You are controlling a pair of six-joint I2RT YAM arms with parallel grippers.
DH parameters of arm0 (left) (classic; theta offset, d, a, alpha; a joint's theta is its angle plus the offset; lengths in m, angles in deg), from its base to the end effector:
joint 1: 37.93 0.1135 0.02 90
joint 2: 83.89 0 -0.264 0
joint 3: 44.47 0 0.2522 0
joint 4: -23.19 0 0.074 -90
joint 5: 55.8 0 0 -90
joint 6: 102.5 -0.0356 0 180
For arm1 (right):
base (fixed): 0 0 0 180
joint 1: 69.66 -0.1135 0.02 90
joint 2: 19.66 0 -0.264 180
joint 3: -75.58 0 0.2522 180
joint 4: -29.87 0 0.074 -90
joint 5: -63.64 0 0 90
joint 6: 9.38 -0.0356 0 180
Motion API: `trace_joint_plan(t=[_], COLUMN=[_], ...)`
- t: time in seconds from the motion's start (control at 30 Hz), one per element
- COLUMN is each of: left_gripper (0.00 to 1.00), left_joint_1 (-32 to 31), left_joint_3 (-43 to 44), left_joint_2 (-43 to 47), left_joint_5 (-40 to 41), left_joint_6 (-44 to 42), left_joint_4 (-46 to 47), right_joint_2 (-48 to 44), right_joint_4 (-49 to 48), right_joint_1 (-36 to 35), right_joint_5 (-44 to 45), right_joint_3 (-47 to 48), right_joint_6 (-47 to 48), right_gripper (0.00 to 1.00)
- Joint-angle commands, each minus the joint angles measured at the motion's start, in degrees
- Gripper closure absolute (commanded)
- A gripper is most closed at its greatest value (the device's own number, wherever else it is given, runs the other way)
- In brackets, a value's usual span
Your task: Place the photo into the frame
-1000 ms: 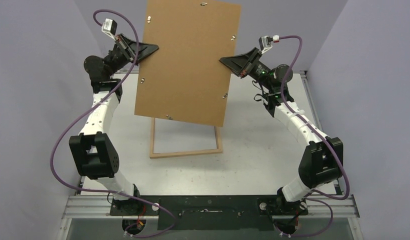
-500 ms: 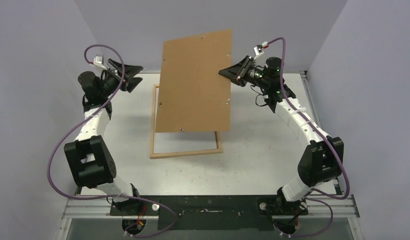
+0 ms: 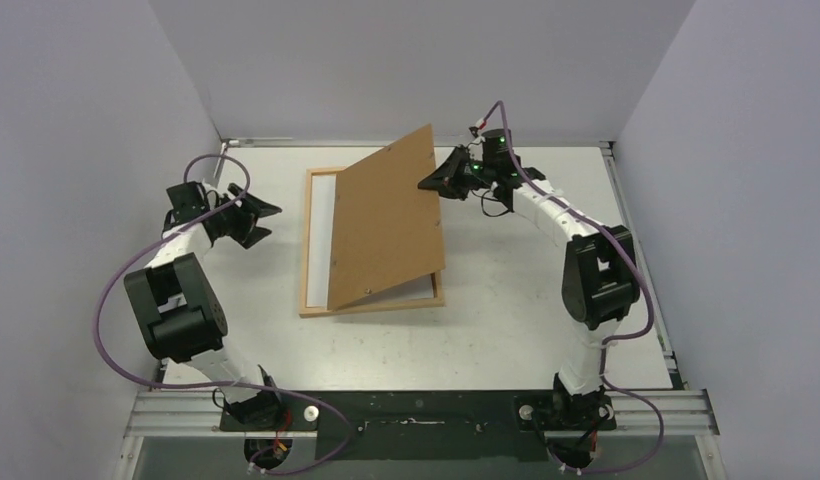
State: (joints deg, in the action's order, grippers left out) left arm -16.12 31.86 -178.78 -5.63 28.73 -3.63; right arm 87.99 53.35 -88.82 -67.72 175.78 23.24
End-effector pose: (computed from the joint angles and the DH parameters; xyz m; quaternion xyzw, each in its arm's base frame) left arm 0.3360 0.1099 0.2241 -0.3445 0.8091 -0.3708 0.2987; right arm 0.4046 0.1655 0.2806 0.1020 0.8261 0.5269 0.1718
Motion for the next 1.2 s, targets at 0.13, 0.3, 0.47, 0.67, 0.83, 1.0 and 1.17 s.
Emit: trace_joint_plan(t=[0.13, 0.3, 0.47, 0.67, 0.83, 1.0, 1.17], left_gripper=[0.48, 0.49, 0.59, 0.70, 0.75, 0.76, 0.79], left_joint_1=[-3.3, -4.1, -4.3, -4.4, -4.9, -5.7, -5.9], left_joint_3=[3.4, 3.4, 3.8, 4.1, 4.6, 5.1, 5.4], left_joint_2=[-9.9, -13.3, -16.6, -18.2, -19.7, -20.9, -21.6], left_joint_5=[6.1, 5.9, 3.7, 2.7, 2.0, 1.9, 1.8], left_joint_6=[-7.1, -7.6, -7.5, -7.8, -8.2, -8.3, -8.4], left_joint_4=[-6.1, -3.9, -3.0, -2.2, -2.1, -2.2, -2.2], right_joint_2=[3.2, 5.1, 7.3, 10.5, 12.0, 13.5, 14.7], right_joint_4=[-11.9, -14.6, -14.8, -19.5, -21.8, -21.7, -22.4], right_joint_1=[-3.6, -3.8, -3.8, -3.9, -3.8, -3.7, -3.7], right_joint_5=[0.6, 0.9, 0.7, -1.1, -1.1, -1.6, -2.5], right_joint_3=[4.7, 4.4, 6.2, 7.0, 7.2, 8.2, 8.0], right_joint_6=[-1.8, -2.4, -2.8, -5.9, -6.8, -5.5, -4.2], right_gripper=[1.00, 1.00, 1.00, 1.00, 1.00, 1.00, 1.00])
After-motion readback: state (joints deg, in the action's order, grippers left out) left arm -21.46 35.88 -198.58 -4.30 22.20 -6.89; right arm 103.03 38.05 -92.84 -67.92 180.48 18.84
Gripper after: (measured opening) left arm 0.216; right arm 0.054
